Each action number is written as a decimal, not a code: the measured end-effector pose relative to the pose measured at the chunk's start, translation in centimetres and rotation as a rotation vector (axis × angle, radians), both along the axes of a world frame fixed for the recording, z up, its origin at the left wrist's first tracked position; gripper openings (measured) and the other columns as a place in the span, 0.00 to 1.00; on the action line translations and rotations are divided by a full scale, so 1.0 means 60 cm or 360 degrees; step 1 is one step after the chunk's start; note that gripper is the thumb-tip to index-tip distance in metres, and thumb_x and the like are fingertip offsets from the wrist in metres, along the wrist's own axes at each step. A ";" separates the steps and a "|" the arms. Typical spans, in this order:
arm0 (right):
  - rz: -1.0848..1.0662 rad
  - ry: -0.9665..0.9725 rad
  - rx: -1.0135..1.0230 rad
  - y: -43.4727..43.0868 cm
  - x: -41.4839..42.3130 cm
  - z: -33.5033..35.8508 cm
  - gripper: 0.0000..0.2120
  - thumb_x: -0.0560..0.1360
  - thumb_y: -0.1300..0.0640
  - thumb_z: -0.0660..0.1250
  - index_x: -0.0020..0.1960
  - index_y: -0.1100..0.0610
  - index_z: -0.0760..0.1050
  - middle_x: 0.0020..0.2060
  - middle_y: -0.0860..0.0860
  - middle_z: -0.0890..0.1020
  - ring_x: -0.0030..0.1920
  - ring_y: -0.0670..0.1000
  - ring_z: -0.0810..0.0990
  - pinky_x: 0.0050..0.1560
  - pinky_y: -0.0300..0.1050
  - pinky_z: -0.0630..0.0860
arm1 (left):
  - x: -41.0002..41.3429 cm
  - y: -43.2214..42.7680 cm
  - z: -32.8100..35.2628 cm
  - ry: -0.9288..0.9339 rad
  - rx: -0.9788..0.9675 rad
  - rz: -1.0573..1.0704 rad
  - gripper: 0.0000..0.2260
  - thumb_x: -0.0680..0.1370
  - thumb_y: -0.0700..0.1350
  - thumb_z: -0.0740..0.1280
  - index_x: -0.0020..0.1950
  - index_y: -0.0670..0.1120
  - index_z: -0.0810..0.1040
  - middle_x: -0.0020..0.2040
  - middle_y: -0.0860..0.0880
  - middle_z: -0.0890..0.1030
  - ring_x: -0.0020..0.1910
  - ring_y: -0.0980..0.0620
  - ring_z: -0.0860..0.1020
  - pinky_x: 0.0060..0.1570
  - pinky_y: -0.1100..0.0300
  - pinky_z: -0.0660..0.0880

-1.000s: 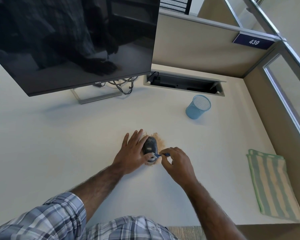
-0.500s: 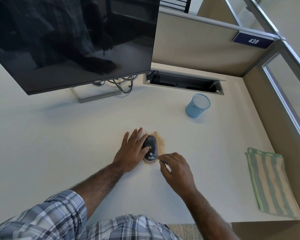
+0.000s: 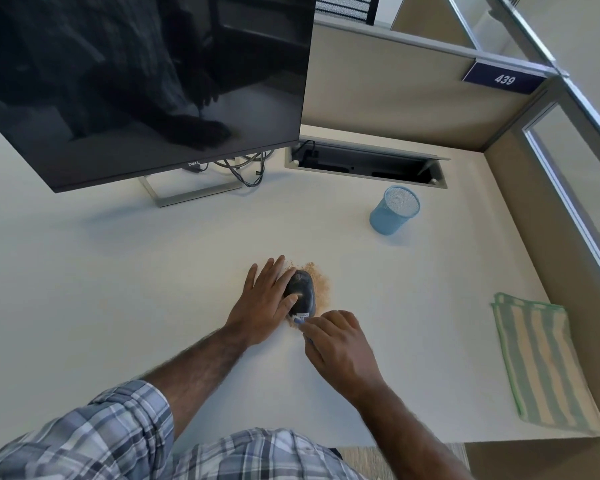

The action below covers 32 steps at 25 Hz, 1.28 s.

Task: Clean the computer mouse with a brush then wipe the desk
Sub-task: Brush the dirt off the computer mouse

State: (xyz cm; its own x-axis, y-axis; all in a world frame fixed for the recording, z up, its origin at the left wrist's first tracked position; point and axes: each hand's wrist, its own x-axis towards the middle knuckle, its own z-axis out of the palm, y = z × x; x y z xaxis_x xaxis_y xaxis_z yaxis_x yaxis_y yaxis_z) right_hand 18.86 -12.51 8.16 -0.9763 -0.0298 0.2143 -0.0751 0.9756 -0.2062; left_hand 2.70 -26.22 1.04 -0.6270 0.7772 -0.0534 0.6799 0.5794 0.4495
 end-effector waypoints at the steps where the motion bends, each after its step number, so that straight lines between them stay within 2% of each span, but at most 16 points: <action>1: 0.0022 0.0004 0.0036 -0.001 0.000 -0.002 0.09 0.83 0.57 0.62 0.53 0.54 0.81 0.46 0.48 0.84 0.45 0.53 0.78 0.51 0.50 0.72 | 0.000 -0.001 -0.001 -0.0002 0.0003 -0.0001 0.31 0.84 0.62 0.40 0.84 0.49 0.54 0.85 0.48 0.47 0.83 0.49 0.43 0.80 0.47 0.36; 5: 0.0020 -0.0028 0.0144 0.014 0.008 -0.003 0.09 0.82 0.58 0.62 0.48 0.54 0.80 0.43 0.49 0.83 0.44 0.54 0.77 0.52 0.50 0.71 | 0.002 0.000 0.002 -0.0014 0.0040 -0.0001 0.33 0.84 0.64 0.38 0.84 0.48 0.55 0.85 0.47 0.48 0.84 0.49 0.44 0.80 0.46 0.38; 9: 0.0058 -0.0046 0.0115 0.028 0.014 0.001 0.08 0.82 0.57 0.63 0.51 0.54 0.80 0.47 0.48 0.83 0.48 0.53 0.78 0.50 0.49 0.72 | 0.002 0.000 0.001 -0.0024 0.0048 0.0007 0.32 0.84 0.63 0.40 0.84 0.49 0.55 0.85 0.48 0.48 0.84 0.49 0.44 0.80 0.47 0.37; 14: -0.0213 0.0051 -0.0157 0.050 0.010 0.012 0.08 0.79 0.56 0.65 0.54 0.54 0.83 0.47 0.46 0.85 0.51 0.51 0.78 0.48 0.46 0.74 | 0.000 -0.001 -0.004 -0.0014 0.0080 0.0000 0.33 0.84 0.64 0.39 0.84 0.49 0.55 0.85 0.48 0.48 0.83 0.50 0.43 0.80 0.46 0.38; 18: -0.0212 -0.0084 -0.0208 0.044 0.000 0.015 0.07 0.78 0.58 0.68 0.53 0.53 0.83 0.46 0.45 0.85 0.50 0.49 0.78 0.47 0.49 0.77 | 0.000 0.000 -0.008 -0.0007 0.0079 0.0006 0.34 0.83 0.66 0.37 0.84 0.49 0.55 0.85 0.48 0.48 0.83 0.50 0.43 0.81 0.46 0.39; 21: -0.0301 -0.0087 -0.0280 0.049 -0.010 0.020 0.08 0.77 0.57 0.68 0.53 0.53 0.84 0.44 0.44 0.85 0.49 0.48 0.78 0.47 0.49 0.77 | -0.002 0.001 -0.005 -0.0045 0.0097 0.0084 0.35 0.83 0.67 0.41 0.84 0.48 0.53 0.85 0.48 0.45 0.83 0.51 0.41 0.81 0.47 0.38; 25: -0.0438 -0.0004 -0.0493 0.058 -0.046 0.036 0.08 0.77 0.58 0.70 0.54 0.52 0.84 0.45 0.44 0.85 0.50 0.45 0.77 0.48 0.41 0.74 | -0.002 0.001 -0.003 -0.0046 0.0064 0.0108 0.38 0.82 0.68 0.46 0.85 0.46 0.46 0.85 0.49 0.40 0.82 0.52 0.36 0.80 0.50 0.34; 28: -0.0400 -0.0182 -0.0641 0.068 -0.082 0.049 0.08 0.80 0.55 0.67 0.56 0.48 0.83 0.49 0.42 0.84 0.51 0.43 0.75 0.48 0.37 0.71 | -0.003 0.001 -0.002 -0.0073 0.0060 0.0124 0.40 0.82 0.66 0.54 0.84 0.44 0.44 0.84 0.48 0.39 0.82 0.51 0.35 0.80 0.49 0.35; 32: -0.0303 -0.0428 -0.0477 0.079 -0.116 0.056 0.10 0.82 0.53 0.64 0.59 0.49 0.82 0.53 0.45 0.85 0.54 0.47 0.76 0.51 0.43 0.72 | -0.003 0.001 -0.001 -0.0120 0.0086 0.0135 0.43 0.81 0.66 0.58 0.84 0.44 0.41 0.84 0.47 0.38 0.82 0.51 0.34 0.80 0.48 0.37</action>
State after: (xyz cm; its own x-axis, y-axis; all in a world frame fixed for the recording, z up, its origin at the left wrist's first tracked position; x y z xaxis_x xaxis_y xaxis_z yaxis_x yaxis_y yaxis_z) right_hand 11.88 -7.80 11.55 -0.9805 0.1809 -0.0764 0.1954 0.8611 -0.4694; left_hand 2.50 -26.17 0.97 -0.6863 0.7247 -0.0623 0.5927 0.6068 0.5297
